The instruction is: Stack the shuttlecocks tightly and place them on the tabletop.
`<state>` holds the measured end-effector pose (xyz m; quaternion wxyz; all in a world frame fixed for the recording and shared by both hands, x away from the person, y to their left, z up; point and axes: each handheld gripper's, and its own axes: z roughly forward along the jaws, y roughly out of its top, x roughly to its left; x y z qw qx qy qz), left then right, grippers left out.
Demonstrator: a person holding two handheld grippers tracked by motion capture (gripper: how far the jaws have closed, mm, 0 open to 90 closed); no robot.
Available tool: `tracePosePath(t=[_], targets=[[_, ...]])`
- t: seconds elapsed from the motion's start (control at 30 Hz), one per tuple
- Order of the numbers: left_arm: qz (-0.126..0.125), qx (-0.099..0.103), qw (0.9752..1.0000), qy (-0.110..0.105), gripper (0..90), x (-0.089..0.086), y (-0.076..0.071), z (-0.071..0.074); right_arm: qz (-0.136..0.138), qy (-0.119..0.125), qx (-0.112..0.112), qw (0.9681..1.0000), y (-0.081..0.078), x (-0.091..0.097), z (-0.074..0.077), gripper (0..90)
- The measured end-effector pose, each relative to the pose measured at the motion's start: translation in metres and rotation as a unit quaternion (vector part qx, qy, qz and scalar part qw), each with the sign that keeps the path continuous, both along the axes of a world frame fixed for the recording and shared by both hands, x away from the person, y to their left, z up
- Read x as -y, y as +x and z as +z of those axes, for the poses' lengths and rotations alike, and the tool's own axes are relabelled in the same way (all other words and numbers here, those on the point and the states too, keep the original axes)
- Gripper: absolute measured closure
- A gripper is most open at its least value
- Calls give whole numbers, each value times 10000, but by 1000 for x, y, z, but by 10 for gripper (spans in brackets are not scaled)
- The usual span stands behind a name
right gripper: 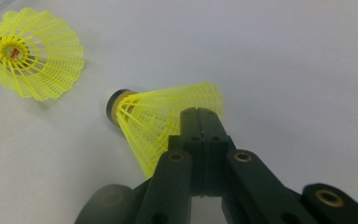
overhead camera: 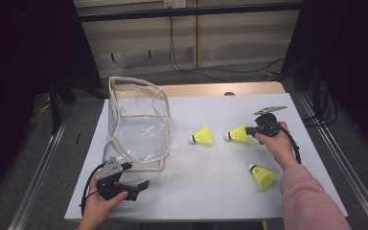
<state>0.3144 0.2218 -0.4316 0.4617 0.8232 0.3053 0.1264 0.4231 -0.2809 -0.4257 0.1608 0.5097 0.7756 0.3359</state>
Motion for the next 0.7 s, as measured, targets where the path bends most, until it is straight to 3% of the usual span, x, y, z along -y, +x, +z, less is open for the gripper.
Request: tracePosePath(t=[0.7], targets=[[23, 1, 10000, -25, 50, 0, -1, 1, -60, 253, 100, 9996, -10, 14, 11, 886]])
